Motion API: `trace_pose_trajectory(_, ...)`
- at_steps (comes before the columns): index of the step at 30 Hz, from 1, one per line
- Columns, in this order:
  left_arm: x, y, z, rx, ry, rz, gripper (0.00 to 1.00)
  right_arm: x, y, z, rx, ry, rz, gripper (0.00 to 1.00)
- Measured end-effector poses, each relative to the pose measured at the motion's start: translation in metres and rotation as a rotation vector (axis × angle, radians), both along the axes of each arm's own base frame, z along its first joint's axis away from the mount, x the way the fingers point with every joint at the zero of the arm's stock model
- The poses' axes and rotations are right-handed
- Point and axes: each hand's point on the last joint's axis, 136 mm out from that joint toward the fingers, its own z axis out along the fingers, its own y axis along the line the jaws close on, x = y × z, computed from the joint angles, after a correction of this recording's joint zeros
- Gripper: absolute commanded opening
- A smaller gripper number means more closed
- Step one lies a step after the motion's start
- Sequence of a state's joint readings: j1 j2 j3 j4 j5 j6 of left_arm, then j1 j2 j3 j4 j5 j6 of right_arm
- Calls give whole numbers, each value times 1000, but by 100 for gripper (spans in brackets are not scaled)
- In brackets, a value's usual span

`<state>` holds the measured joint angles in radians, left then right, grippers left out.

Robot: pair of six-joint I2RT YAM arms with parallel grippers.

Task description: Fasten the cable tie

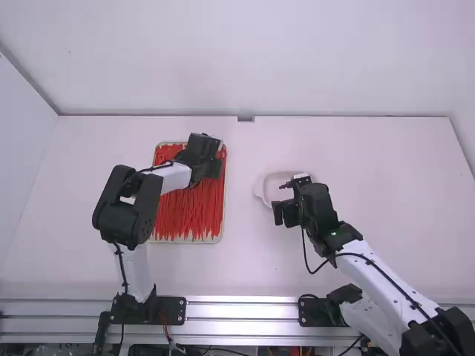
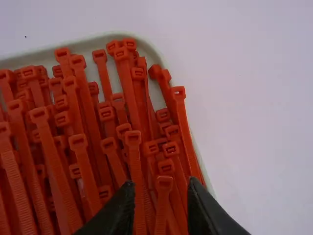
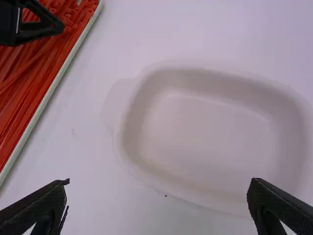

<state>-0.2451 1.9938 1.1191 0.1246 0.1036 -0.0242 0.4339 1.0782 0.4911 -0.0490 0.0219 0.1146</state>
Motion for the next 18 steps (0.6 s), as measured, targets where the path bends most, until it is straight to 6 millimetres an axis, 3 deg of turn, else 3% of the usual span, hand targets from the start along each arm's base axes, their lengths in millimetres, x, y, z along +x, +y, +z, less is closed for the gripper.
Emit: trace_pose_trajectory(18,-1,-5,0,22,-12,-38,28,0,0,-1,-2,3,0,98)
